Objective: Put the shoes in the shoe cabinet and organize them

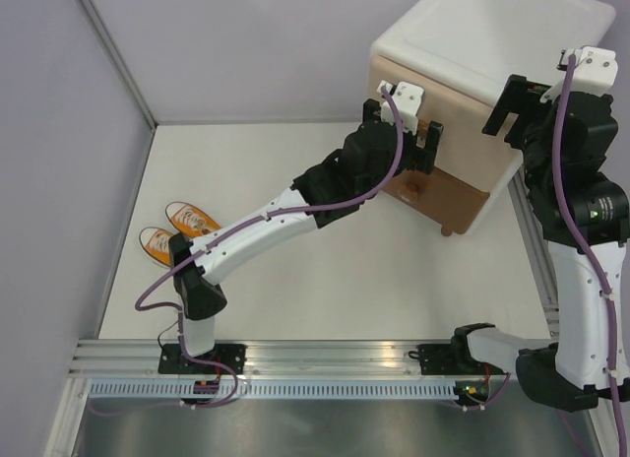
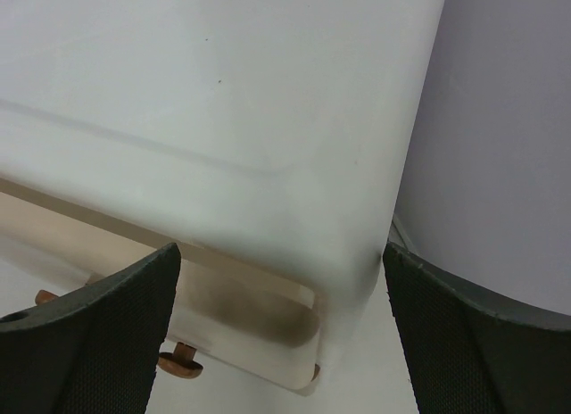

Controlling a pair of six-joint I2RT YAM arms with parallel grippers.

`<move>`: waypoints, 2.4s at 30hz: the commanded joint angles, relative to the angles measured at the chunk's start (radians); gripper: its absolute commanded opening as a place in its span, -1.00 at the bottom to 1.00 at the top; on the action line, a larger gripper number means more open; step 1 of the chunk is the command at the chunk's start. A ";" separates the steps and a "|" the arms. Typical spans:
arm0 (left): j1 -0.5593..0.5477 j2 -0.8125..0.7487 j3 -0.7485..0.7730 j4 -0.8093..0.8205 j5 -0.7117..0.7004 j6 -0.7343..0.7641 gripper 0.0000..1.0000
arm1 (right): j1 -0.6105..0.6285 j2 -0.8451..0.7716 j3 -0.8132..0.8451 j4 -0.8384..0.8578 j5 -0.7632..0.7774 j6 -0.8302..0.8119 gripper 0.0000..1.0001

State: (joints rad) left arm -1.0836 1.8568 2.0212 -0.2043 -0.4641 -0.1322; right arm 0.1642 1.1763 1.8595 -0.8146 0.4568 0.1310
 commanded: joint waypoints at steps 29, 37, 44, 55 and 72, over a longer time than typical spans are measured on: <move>-0.012 0.076 0.007 0.164 -0.079 0.074 -0.95 | 0.000 -0.015 -0.030 0.035 0.031 -0.013 0.96; -0.027 -0.010 -0.090 0.171 -0.087 0.062 -0.95 | 0.000 0.016 0.040 -0.012 0.045 -0.022 0.96; -0.041 -0.088 -0.176 0.167 -0.102 0.051 -0.95 | -0.003 0.019 0.030 -0.011 0.051 -0.022 0.96; -0.058 -0.191 -0.279 0.166 -0.094 0.034 -0.78 | -0.015 0.011 0.009 -0.023 0.000 0.002 0.96; -0.035 0.027 0.068 -0.012 -0.058 0.080 0.98 | -0.015 -0.017 0.020 -0.034 -0.052 0.010 0.96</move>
State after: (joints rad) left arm -1.1328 1.8538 2.0037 -0.1570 -0.5411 -0.0643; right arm 0.1524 1.1748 1.8763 -0.8486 0.4145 0.1352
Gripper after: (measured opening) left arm 0.984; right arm 0.979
